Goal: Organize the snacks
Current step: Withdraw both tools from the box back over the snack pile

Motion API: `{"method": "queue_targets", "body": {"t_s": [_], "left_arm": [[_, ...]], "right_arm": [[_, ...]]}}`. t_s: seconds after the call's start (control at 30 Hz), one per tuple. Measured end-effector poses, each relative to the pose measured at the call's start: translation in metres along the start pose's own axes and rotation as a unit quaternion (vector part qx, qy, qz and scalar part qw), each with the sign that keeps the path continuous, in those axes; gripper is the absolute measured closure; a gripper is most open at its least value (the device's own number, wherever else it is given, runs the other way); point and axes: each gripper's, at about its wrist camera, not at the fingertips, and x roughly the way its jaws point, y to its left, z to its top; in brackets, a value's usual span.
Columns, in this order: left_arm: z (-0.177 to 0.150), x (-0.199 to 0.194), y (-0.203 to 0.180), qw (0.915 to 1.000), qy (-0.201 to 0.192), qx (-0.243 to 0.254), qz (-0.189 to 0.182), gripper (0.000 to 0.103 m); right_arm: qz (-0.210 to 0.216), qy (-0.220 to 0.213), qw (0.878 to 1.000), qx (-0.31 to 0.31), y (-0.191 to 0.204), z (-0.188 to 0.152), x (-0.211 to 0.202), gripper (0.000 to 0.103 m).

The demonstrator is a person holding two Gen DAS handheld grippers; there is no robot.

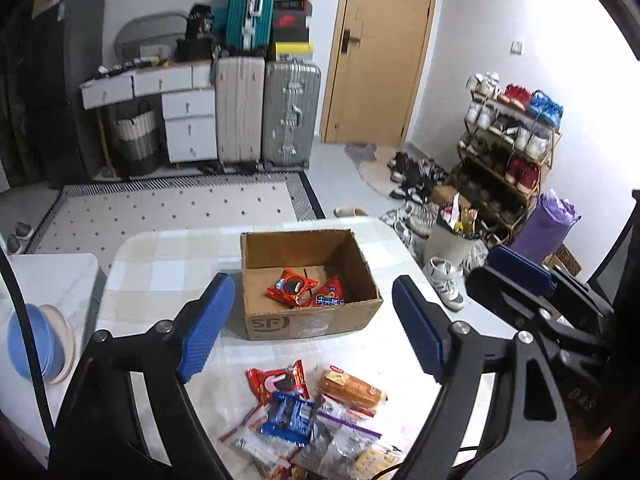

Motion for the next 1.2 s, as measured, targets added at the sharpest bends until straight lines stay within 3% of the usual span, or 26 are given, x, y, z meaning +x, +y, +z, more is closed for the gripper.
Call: {"method": "queue_targets", "body": {"t_s": [0.07, 0.2, 0.27, 0.37, 0.43, 0.47, 0.6, 0.9, 1.07, 1.2], "left_arm": [[-0.01, -0.031, -0.005, 0.9998, -0.02, 0.002, 0.006, 0.021], [-0.033, -0.083, -0.013, 0.9979, -0.06, 0.013, 0.021, 0.019], [-0.045, -0.107, -0.015, 0.997, -0.07, 0.02, 0.028, 0.019], [-0.063, -0.134, -0.015, 0.9955, -0.085, 0.018, 0.036, 0.018], [-0.08, -0.152, -0.015, 0.9944, -0.096, 0.017, 0.04, 0.009], [-0.088, -0.158, -0.014, 0.9939, -0.101, 0.015, 0.043, 0.001], [-0.126, -0.18, -0.004, 0.9923, -0.112, -0.003, 0.053, 0.001], [-0.185, -0.173, 0.02, 0.9922, -0.105, -0.023, 0.063, 0.001], [-0.208, -0.141, 0.026, 0.993, -0.094, -0.015, 0.069, 0.001], [-0.235, -0.108, 0.03, 0.9949, -0.057, -0.017, 0.081, 0.001]], "right_arm": [[0.002, -0.022, 1.0, -0.011, 0.011, -0.008, -0.028, 0.051], [-0.004, -0.073, 0.997, -0.03, 0.031, -0.033, -0.077, 0.034], [-0.007, -0.095, 0.995, -0.038, 0.042, -0.048, -0.098, 0.032], [0.003, -0.117, 0.992, -0.051, 0.057, -0.069, -0.121, 0.018], [0.01, -0.133, 0.99, -0.055, 0.063, -0.081, -0.13, 0.013], [0.013, -0.136, 0.989, -0.059, 0.066, -0.088, -0.133, 0.013], [0.009, -0.124, 0.991, -0.053, 0.068, -0.113, -0.134, 0.008], [0.018, -0.102, 0.994, -0.025, 0.055, -0.148, -0.123, 0.003], [0.014, -0.083, 0.996, -0.009, 0.046, -0.167, -0.111, 0.003], [0.01, -0.06, 0.998, 0.007, 0.039, -0.182, -0.096, 0.003]]}}
